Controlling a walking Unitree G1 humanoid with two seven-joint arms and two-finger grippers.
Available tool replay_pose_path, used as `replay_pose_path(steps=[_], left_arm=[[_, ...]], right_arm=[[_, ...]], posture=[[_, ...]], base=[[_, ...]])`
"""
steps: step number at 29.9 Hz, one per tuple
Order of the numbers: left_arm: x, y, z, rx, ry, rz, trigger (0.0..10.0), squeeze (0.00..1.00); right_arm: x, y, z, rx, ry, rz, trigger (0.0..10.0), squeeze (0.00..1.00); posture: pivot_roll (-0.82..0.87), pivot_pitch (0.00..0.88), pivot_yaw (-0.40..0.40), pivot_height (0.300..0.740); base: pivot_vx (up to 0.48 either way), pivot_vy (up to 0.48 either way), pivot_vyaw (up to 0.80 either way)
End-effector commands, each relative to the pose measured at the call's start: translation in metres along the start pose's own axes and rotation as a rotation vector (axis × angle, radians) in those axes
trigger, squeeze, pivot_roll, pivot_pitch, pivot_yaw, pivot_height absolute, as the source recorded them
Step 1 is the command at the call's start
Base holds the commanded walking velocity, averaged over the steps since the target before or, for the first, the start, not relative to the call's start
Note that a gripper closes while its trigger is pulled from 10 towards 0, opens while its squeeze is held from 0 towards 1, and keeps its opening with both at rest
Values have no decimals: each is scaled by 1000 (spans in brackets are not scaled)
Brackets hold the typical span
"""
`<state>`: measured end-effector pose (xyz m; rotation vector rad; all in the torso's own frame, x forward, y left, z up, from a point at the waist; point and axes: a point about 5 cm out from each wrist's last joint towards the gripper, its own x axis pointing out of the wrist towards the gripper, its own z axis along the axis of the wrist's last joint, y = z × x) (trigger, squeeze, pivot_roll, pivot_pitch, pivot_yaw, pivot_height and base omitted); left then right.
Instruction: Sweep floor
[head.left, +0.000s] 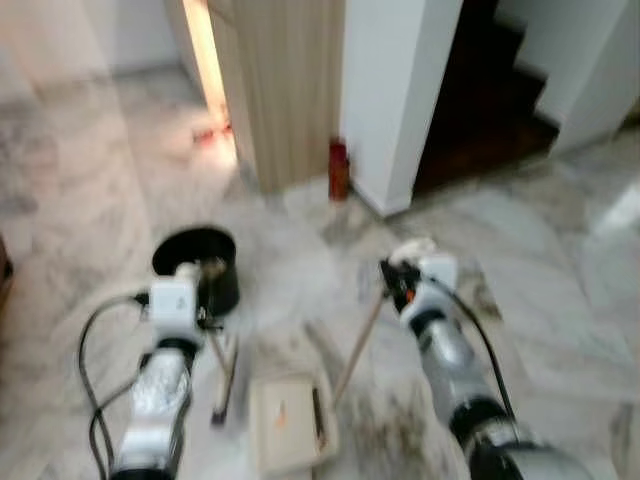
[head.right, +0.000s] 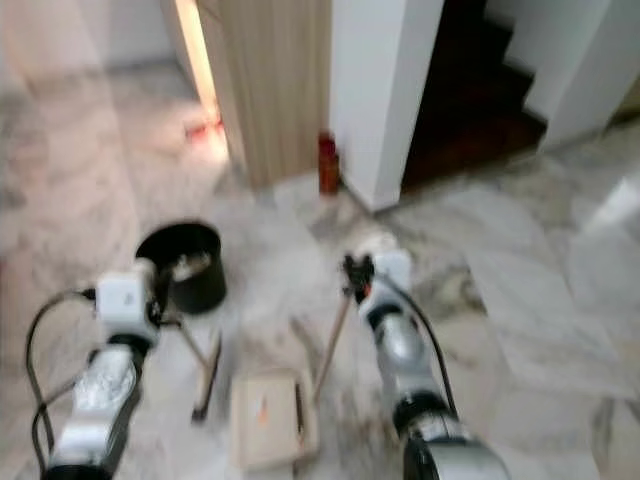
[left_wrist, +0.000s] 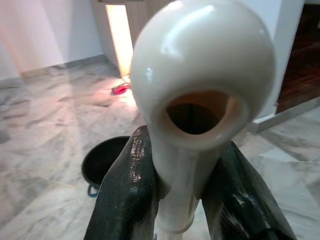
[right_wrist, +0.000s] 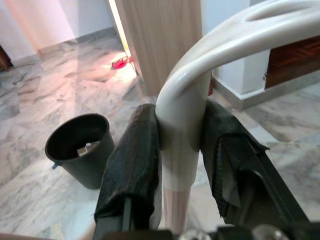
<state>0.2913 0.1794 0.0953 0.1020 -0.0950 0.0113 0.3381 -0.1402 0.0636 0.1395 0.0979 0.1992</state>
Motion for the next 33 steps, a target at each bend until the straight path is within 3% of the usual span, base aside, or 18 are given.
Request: replay_pose_path(steps=[1,16,33], left_arm=[[4,6,11,16,-52,15,10000,0],[1,8,11,40,-64,50,10000,0],[5,6,15,46,-78,46,10000,0]], right_arm=[[8,7,15,-10,-55,28,10000,0],[14,4,42,-81,-175,20,10000,0],[27,30,122,-127,-460,110,10000,0]], posture=[[5,13,-14,740],[-6,23,-3,740],[-13,22,11,740]], base=[[0,0,0],[0,0,0],[0,0,0]])
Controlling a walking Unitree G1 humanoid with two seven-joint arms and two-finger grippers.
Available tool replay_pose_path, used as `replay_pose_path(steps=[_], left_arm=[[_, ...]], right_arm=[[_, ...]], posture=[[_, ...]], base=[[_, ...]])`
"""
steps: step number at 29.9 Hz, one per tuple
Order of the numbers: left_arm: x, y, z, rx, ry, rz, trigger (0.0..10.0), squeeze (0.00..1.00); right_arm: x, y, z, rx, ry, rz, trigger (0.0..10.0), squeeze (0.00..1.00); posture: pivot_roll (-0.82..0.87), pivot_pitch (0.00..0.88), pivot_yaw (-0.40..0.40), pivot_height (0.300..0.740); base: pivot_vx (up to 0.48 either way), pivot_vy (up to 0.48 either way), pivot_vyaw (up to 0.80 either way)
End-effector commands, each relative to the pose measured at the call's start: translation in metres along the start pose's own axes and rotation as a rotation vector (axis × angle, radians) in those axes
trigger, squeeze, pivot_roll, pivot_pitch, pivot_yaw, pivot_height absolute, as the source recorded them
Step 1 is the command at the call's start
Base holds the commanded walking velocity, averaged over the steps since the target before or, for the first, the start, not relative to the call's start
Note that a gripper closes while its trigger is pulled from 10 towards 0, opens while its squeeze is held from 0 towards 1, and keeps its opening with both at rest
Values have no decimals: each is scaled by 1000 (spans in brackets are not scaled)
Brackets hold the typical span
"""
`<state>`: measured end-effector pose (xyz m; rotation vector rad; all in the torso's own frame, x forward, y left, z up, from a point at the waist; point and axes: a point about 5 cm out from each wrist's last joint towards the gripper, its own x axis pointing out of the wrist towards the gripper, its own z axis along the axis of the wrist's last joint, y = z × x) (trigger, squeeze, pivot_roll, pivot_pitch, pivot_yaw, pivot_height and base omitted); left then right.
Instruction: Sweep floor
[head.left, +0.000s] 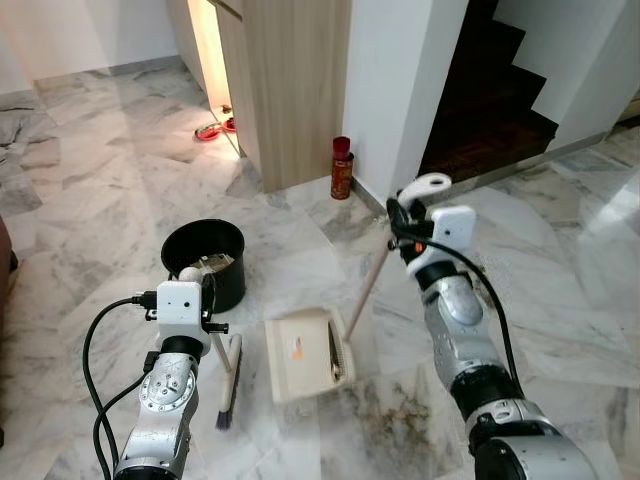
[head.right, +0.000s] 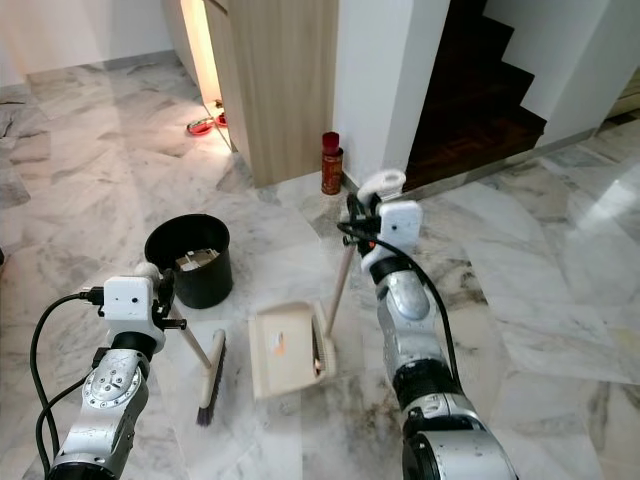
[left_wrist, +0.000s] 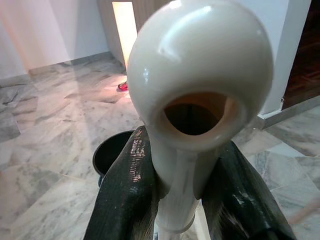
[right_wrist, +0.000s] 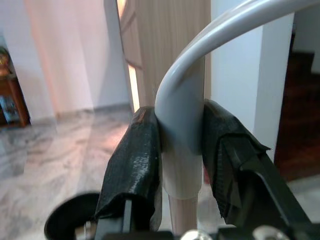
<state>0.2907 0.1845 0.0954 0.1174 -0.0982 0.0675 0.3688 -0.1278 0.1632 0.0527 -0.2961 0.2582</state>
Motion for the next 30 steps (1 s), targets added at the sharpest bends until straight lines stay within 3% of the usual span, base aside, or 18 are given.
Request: replay_pose_path(steps=[1,11,17,30], left_arm=[[6,1,16,27,-81,-8,10000,0],[5,3,16,34,-86,-8,10000,0],[5,2,18,34,-92,-8,10000,0],[5,1,17,36,-88,-10,10000,0]], right_arm=[[13,7,24,5,-96,27,10000,0],[21,20,57,33,-207,58,10000,0],[22,24,62,26,-219,74,10000,0],[20,26,63,43,-205,84,10000,0]], posture=[[-13,22,11,740],[-2,0,15,740],[-2,0,15,740],[3,4,16,740]], base=[[0,0,0],[0,0,0],[0,0,0],[0,0,754]])
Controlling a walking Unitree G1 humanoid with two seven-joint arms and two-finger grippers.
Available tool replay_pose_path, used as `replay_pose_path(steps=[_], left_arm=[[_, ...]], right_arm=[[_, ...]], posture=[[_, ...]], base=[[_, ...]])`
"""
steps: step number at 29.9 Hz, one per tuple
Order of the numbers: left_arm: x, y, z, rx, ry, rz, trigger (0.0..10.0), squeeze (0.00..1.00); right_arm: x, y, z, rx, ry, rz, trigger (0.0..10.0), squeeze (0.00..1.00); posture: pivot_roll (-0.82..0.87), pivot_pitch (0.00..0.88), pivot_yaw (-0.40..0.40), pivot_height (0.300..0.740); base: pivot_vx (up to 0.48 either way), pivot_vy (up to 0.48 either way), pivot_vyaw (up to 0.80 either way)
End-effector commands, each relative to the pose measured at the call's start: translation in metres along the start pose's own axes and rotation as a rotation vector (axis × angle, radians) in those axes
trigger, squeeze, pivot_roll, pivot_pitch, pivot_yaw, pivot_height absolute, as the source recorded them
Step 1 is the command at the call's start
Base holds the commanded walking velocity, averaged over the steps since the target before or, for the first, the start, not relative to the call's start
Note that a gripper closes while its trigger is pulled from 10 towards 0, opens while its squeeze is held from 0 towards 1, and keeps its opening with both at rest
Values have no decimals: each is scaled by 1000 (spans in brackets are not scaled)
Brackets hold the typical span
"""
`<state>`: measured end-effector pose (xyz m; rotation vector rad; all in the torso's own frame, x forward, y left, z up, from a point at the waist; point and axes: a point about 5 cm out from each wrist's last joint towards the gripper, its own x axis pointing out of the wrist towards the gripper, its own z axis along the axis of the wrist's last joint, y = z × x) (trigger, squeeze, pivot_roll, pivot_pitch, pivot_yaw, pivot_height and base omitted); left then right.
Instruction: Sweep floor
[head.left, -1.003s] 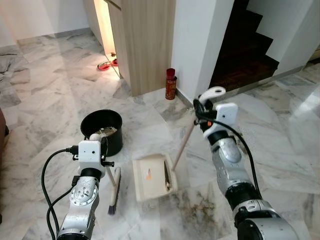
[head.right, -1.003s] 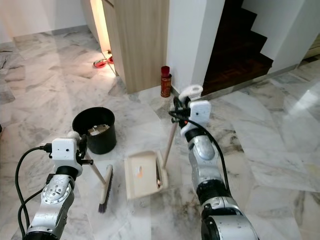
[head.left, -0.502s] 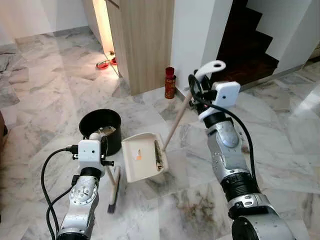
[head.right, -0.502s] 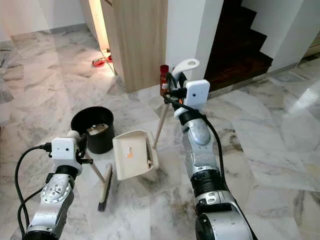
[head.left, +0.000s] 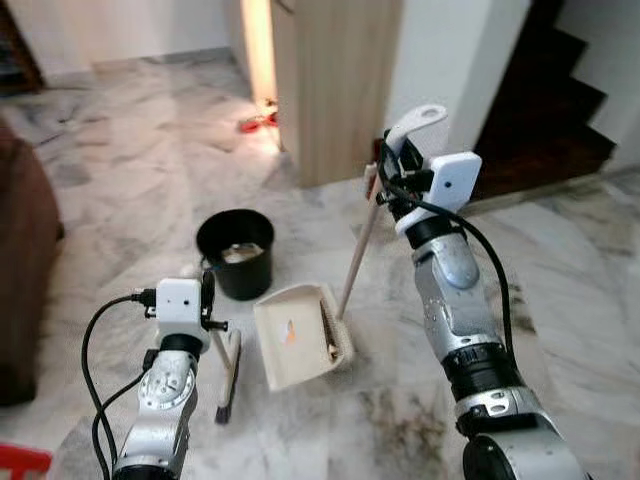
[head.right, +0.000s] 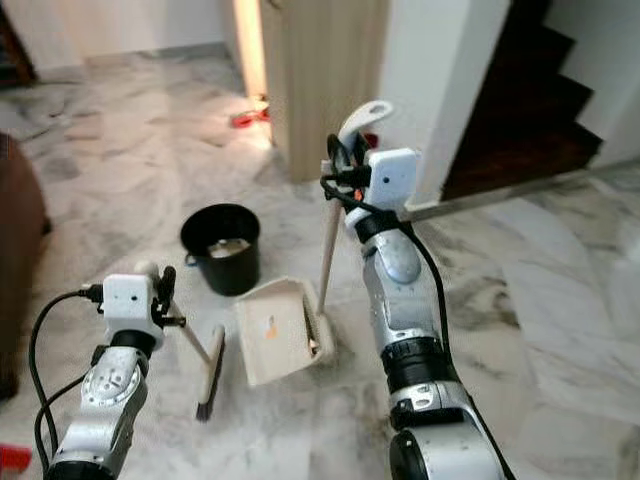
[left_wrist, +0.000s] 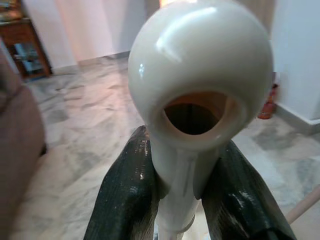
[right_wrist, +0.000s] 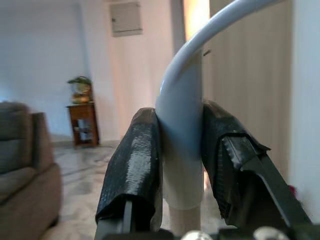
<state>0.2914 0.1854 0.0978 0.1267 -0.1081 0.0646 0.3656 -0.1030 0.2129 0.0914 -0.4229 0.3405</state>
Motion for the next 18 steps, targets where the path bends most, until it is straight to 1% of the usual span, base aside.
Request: replay_pose_path(steps=[1,3,12,18], left_arm=[[4,0,14,28,-77,-7,10000,0],[4,0,14,28,-76,-6,10000,0],[4,2,15,39,-76,5,10000,0],[4,2,15,41,-78,10,10000,0]], right_arm=[[4,1,16,7,-74,5,10000,0],[4,1,16,9,-73,5,10000,0],[6,3,15,32,-56,13,10000,0],[7,6,15,40,-51,20,10000,0]], posture=[[3,4,16,740],[6,4,15,740],[11,5,12,740],[12,7,9,740]], base=[[0,0,794],[0,0,737],[0,0,0],[286,0,0]])
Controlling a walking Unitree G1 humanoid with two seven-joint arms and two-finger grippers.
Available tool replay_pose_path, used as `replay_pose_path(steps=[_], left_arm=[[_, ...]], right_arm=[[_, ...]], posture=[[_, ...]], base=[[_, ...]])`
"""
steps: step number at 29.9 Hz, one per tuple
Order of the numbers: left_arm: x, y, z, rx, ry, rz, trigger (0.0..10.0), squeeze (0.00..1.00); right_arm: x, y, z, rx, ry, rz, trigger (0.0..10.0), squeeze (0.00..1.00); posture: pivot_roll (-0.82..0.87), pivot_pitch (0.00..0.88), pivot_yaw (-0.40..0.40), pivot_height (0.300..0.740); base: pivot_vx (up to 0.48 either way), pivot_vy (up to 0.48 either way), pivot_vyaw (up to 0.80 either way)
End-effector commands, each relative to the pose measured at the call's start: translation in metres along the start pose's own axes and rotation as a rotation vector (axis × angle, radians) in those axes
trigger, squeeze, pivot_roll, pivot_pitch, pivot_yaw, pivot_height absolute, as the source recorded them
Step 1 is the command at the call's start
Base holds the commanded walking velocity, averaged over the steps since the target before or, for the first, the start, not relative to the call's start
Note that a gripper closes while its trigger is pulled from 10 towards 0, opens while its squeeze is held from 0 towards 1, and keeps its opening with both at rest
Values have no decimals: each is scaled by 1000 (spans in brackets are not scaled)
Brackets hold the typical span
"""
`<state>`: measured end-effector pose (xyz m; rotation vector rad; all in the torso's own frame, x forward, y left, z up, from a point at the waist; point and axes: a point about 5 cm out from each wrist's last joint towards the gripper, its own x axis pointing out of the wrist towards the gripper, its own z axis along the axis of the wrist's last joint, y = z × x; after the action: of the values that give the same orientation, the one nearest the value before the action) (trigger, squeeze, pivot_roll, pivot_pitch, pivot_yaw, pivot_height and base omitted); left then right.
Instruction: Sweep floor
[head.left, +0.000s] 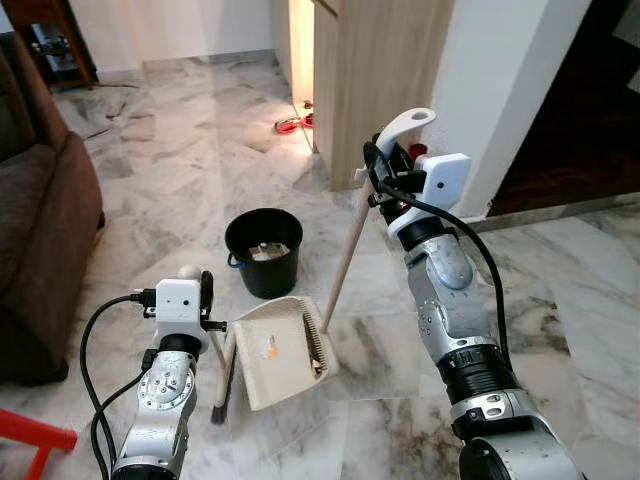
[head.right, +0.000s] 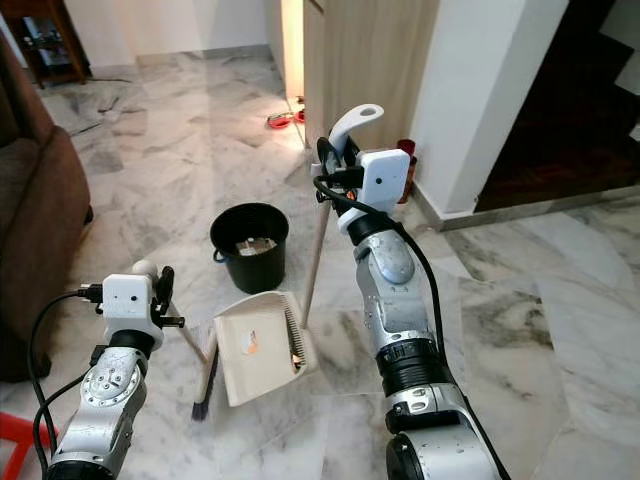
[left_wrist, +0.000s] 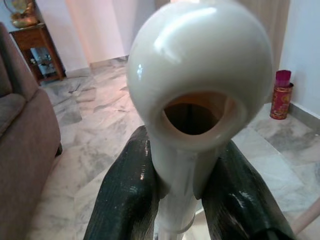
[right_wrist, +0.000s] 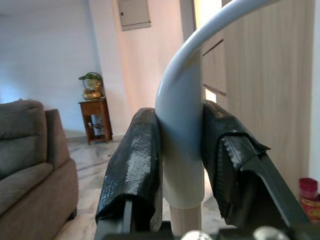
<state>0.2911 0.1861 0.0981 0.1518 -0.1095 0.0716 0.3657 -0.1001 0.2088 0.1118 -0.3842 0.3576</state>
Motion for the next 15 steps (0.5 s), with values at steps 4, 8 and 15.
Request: replay_pose_path(steps=[4,8,15], left_arm=[[5,2,16,17,-80,12,10000,0],[4,3,16,18,-82,17,10000,0],[5,3,16,21,-83,19,10000,0]], right_arm=[[7,4,19,11,-84,14,10000,0],[7,4,20,8,-82,18,10000,0],[8,5,22,10,-91,21,10000,0]], posture=[[12,8,8,740],[11,9,7,740],[13,10,7,740]], base=[[315,0,0],[321,0,0],[321,0,0]])
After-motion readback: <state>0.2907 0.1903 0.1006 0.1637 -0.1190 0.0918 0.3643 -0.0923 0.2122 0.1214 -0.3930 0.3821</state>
